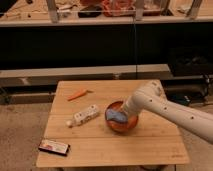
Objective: Place the white sponge in the ceramic bowl
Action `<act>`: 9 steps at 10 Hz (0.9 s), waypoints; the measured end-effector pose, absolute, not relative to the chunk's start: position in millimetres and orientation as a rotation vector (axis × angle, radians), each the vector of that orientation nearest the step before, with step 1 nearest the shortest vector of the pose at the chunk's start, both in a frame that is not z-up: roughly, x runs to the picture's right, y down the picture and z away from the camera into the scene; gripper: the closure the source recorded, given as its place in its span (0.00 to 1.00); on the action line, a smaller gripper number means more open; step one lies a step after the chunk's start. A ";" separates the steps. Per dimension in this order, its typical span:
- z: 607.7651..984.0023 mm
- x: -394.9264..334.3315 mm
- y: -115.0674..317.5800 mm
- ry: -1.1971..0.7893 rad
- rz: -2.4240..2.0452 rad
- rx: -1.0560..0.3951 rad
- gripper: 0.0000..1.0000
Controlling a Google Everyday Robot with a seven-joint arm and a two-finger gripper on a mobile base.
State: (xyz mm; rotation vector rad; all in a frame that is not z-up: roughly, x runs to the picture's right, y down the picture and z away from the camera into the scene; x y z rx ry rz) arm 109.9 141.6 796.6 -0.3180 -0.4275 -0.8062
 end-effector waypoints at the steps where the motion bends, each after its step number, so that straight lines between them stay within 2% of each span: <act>1: 797.2 109.3 141.4 -0.428 -0.806 -0.320 0.92; 3: 797.7 110.1 140.7 -0.427 -0.804 -0.323 0.92; 5: 799.7 108.0 139.3 -0.429 -0.805 -0.326 0.98; 9: 802.6 107.6 138.2 -0.430 -0.802 -0.332 0.98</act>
